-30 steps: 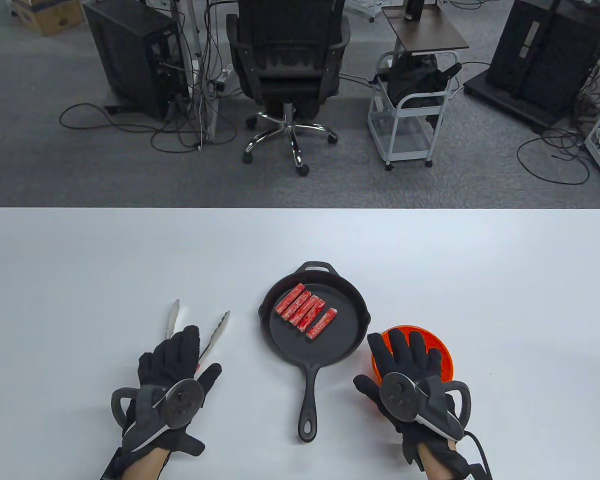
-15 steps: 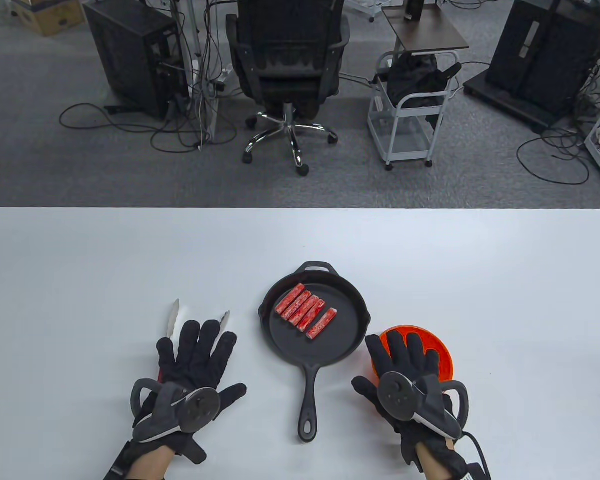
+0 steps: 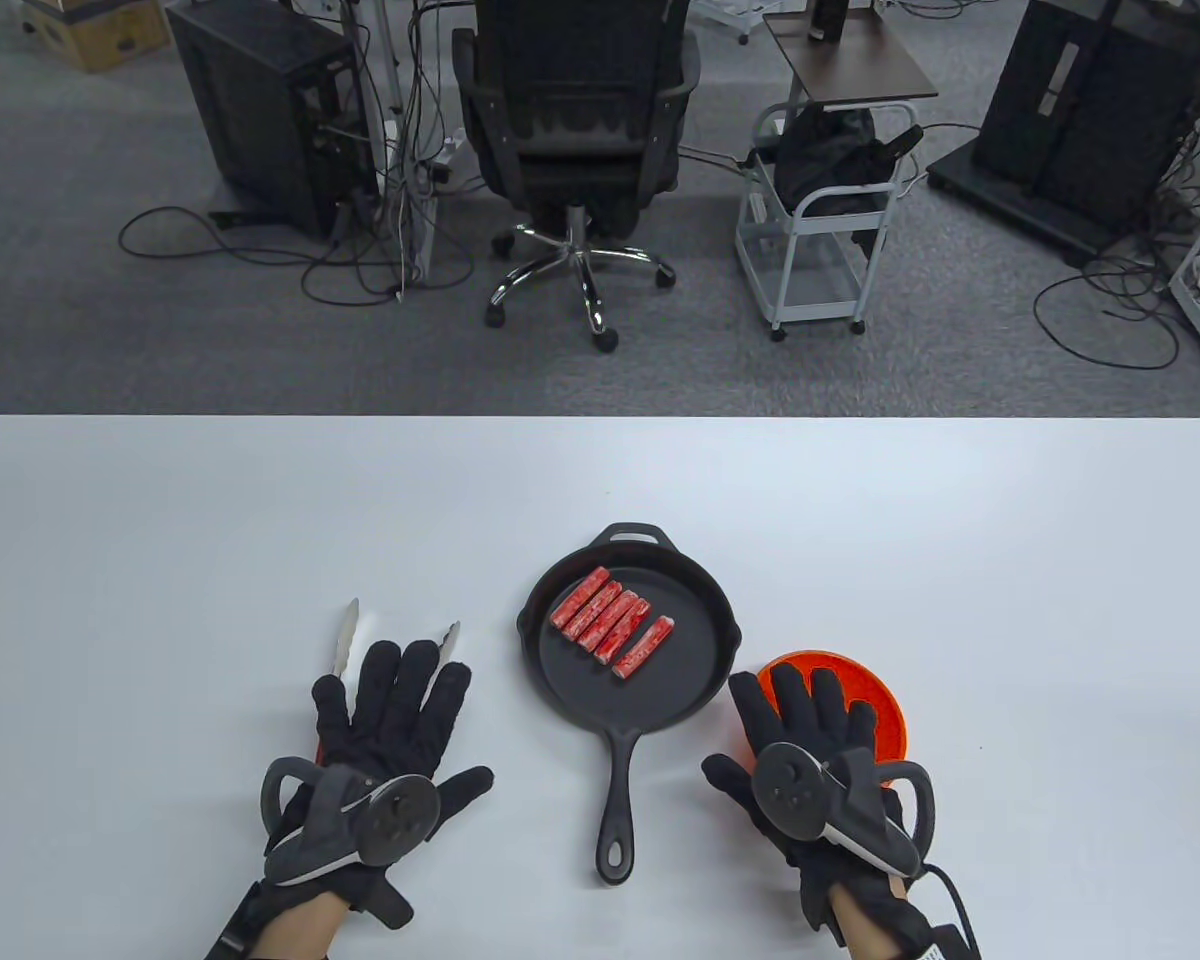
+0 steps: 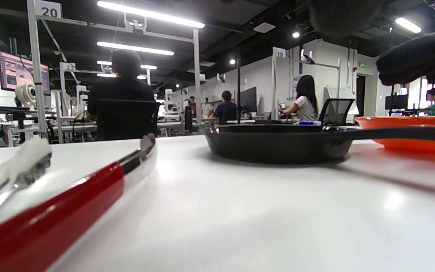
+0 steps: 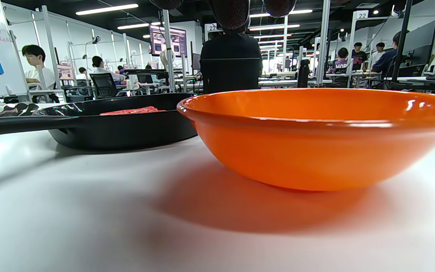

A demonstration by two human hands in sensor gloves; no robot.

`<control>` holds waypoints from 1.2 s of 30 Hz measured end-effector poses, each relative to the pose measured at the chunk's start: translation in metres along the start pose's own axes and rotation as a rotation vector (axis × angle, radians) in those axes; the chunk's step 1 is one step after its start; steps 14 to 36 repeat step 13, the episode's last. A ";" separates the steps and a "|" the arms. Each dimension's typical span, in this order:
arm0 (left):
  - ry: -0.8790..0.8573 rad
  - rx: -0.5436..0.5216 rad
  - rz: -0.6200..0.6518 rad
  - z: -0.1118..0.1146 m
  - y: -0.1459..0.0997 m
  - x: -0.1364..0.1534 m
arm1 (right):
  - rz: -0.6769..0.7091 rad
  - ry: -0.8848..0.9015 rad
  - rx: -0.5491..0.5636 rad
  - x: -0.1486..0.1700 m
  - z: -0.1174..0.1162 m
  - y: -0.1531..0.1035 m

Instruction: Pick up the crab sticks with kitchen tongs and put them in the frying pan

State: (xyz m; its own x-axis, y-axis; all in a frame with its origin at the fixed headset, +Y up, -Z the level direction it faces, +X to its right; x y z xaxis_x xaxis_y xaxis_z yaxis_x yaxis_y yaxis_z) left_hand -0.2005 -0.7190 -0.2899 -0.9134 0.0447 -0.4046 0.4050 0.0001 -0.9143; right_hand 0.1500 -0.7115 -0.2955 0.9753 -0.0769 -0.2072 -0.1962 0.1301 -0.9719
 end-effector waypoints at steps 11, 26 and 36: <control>-0.006 0.013 -0.002 0.000 0.000 0.000 | -0.003 -0.004 -0.007 0.000 0.000 0.000; -0.005 0.012 -0.001 0.000 0.000 0.000 | -0.003 -0.005 -0.006 0.000 0.000 0.000; -0.005 0.012 -0.001 0.000 0.000 0.000 | -0.003 -0.005 -0.006 0.000 0.000 0.000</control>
Point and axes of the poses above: the tracker on the back of each hand, its own x axis roughly to the little-finger side, its own y axis roughly from the wrist to the fingertips, z = x × y, the point moved 3 cm from there along y, roughly from the wrist to the fingertips, and after that the axes turned 5 degrees about x, right-handed, at the moved point
